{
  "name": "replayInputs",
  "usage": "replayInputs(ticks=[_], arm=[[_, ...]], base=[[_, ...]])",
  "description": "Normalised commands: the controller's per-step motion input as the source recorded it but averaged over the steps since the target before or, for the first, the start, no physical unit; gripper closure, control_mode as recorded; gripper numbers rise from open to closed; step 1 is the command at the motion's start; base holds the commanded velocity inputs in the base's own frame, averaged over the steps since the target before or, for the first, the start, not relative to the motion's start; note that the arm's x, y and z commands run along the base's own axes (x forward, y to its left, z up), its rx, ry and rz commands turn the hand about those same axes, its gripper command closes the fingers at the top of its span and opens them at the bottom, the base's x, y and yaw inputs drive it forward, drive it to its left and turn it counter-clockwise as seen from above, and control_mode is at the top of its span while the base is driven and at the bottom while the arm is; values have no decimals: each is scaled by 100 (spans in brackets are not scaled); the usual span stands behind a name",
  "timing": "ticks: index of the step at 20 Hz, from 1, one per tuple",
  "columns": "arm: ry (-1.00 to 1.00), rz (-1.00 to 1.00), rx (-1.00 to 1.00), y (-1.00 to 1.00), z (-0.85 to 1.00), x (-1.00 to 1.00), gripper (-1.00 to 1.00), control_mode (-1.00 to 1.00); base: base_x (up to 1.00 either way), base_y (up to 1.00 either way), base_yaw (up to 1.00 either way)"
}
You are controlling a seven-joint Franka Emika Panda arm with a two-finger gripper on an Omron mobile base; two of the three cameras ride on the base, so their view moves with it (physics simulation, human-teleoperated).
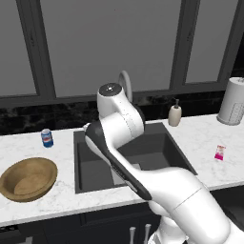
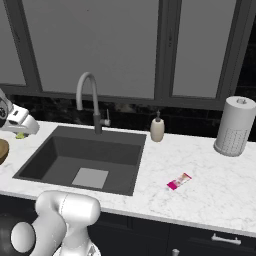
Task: Pick the lemon wedge from the sink and place it in the bowl. Then pick the bowl and place it in the microwave. Then close the microwave door and press the start button.
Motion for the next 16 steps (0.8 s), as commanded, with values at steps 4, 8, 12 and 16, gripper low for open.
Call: replayInputs(ticks=[4,8,12,16], arm=[[19,10,7,64,-55,0,100,-100],[2,11,13,73,-57,0,100,-100],[0,10,12,77,-48,1,100,-100],[1,9,10,80,-19,6,100,-100]], base=[[0,0,0],[0,0,0],[0,0,0],[0,0,0]])
